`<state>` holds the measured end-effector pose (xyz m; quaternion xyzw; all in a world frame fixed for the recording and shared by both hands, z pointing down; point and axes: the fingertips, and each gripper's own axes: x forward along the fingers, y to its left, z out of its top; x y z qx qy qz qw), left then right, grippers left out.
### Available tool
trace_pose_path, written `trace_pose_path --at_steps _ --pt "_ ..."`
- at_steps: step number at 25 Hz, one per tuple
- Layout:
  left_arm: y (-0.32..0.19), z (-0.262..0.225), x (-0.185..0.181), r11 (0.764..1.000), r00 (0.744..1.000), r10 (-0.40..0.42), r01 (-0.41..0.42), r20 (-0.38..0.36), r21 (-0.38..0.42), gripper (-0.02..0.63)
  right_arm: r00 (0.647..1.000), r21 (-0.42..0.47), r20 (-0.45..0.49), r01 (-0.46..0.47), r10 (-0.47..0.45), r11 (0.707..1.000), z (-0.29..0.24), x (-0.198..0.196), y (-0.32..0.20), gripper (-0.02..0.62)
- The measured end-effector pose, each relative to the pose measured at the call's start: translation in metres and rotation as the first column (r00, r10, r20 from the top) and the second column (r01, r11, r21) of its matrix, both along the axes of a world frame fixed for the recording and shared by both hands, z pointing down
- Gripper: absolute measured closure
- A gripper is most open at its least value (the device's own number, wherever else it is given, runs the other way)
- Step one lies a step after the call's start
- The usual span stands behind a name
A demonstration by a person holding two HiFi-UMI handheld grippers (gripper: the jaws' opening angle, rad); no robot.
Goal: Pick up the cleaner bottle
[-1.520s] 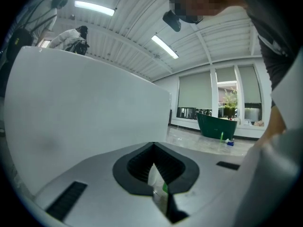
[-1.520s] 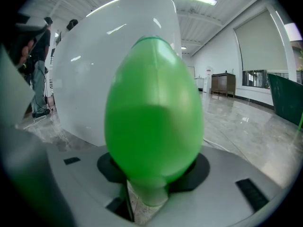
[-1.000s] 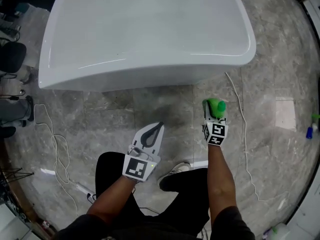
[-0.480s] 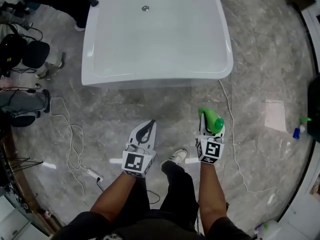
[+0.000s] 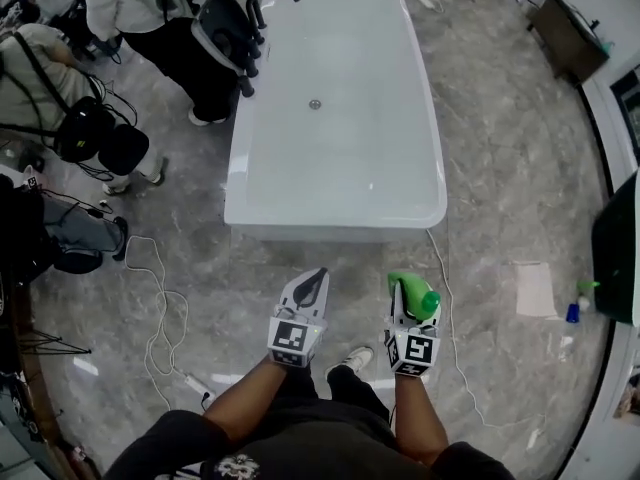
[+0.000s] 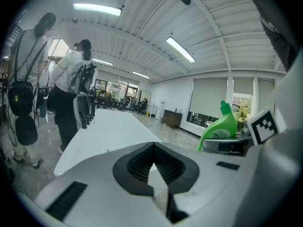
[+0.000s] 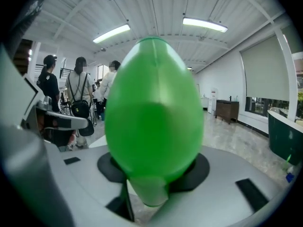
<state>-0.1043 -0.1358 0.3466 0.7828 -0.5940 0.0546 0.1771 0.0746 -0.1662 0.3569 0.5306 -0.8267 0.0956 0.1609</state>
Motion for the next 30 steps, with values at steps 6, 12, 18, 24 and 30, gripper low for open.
trace_pose_path --at_steps 6,12,18,24,30 --pt "0.001 -0.064 -0.032 0.998 1.0 -0.013 0.012 0.016 0.057 0.604 0.997 0.09 0.007 0.073 -0.074 0.993 -0.071 -0.041 0.004 0.402" --pt "0.01 -0.118 -0.043 0.991 0.996 -0.08 0.075 0.04 0.106 0.604 0.989 0.134 0.057 0.13 -0.139 0.982 -0.118 -0.059 0.008 0.402" --pt "0.012 -0.152 -0.028 0.974 0.988 -0.15 0.144 0.02 0.176 0.604 0.977 0.195 0.065 0.185 -0.201 0.963 -0.151 -0.048 -0.003 0.402" --pt "0.022 -0.155 -0.011 0.972 0.982 -0.186 0.18 0.027 0.151 0.604 0.969 0.205 0.034 0.235 -0.247 0.95 -0.167 -0.035 -0.002 0.402" --pt "0.021 -0.166 -0.004 0.962 0.977 -0.212 0.204 0.026 0.18 0.604 0.964 0.197 0.047 0.25 -0.263 0.948 -0.169 -0.033 -0.006 0.402"
